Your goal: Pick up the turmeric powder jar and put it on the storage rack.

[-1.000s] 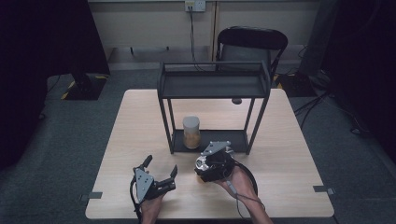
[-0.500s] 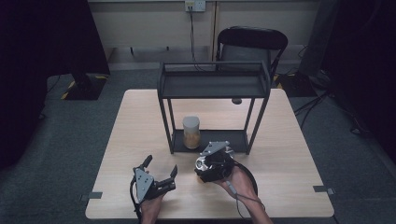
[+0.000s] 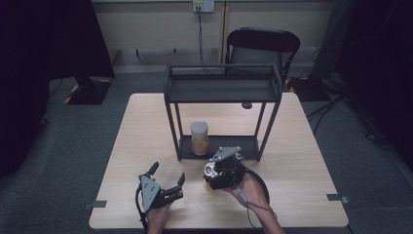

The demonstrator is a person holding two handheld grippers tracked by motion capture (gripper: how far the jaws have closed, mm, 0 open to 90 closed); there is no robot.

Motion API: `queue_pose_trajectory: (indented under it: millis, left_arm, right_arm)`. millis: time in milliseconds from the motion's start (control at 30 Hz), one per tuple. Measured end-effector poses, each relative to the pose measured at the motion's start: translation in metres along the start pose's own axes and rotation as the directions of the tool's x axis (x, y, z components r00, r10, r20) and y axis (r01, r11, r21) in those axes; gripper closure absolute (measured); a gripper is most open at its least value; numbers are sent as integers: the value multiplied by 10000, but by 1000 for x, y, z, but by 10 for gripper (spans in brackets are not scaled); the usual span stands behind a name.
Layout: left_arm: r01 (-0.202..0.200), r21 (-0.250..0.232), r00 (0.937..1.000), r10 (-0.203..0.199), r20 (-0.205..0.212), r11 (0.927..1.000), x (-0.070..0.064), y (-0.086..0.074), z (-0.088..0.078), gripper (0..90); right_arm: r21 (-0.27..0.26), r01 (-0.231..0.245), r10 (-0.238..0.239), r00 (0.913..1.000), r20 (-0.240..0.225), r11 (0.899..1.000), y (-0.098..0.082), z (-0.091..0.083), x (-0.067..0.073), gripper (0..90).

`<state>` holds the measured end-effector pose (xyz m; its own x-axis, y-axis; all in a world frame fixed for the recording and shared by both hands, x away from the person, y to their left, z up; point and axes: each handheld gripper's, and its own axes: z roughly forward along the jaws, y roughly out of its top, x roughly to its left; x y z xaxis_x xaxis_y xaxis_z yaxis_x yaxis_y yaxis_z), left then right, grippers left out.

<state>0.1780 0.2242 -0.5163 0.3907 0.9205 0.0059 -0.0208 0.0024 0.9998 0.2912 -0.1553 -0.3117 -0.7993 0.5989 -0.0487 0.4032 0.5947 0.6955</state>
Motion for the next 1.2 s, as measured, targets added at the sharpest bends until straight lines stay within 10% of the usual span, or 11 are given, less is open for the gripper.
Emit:
queue_pose_trajectory:
  millis: [1200]
  left_arm:
    - [-1,14,10000,1,5,10000,0,0,0,15]
  right_arm:
    - [-185,-99,98,9999,-89,9998,7,-10,-7,345]
